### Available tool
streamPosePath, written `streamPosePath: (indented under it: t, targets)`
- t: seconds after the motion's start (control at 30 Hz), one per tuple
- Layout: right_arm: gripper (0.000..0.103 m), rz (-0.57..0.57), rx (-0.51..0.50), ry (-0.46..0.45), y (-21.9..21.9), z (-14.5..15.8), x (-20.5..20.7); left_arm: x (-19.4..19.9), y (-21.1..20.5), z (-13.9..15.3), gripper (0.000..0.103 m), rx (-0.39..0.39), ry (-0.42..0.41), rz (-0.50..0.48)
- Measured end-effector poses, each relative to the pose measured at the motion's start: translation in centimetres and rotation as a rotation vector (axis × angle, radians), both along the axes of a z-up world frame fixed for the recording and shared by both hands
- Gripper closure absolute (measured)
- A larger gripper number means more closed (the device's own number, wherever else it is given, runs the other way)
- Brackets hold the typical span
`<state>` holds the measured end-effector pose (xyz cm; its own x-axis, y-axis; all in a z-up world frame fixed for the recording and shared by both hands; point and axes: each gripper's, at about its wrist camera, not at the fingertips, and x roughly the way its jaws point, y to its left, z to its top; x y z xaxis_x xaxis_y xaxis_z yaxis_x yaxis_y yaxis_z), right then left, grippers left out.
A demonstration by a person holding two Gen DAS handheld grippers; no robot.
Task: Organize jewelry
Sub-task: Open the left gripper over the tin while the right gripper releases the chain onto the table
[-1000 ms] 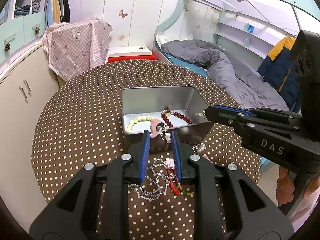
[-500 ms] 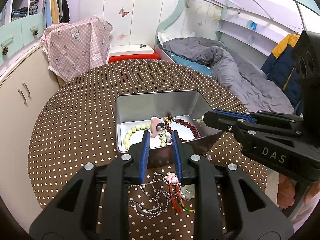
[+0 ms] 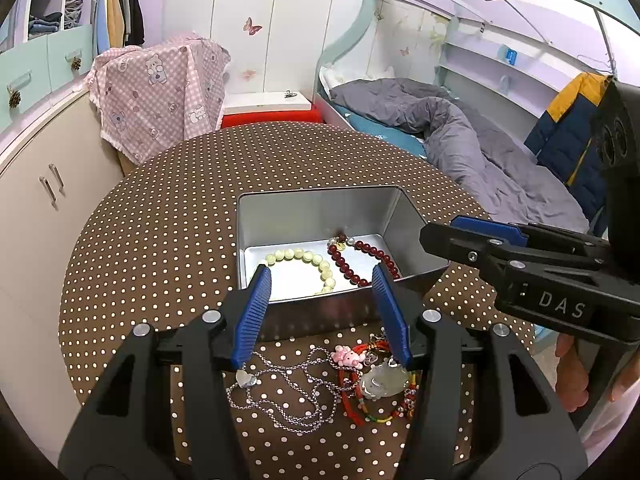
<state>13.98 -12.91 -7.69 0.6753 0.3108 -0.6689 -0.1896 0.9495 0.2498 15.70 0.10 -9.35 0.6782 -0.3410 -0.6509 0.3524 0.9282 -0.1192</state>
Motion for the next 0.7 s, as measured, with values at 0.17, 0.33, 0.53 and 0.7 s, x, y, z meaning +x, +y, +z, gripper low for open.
streamPosePath:
  t: [0.17,0.33,0.53,0.7]
  targets:
    - [0.057,-0.01,-0.008,0.002,-0.2,0.0,-0.2,-0.4,0.2,0.1,0.051,-0.002,-0.004,0.005]
    - [0.053,-0.015,-0.013,0.001,-0.1,0.0,-0.5,-0.7,0.4,0.2,0.051,-0.002,-0.005,0.012]
    - [0.043,-0.023,-0.021,-0.002,0.0,0.1,-1.1,-1.3,1.0,0.2,0.051,-0.001,-0.007,0.029]
    - [0.034,-0.038,-0.027,-0.004,0.1,0.0,-1.7,-2.1,1.8,-0.1,0.051,-0.002,0.004,0.045]
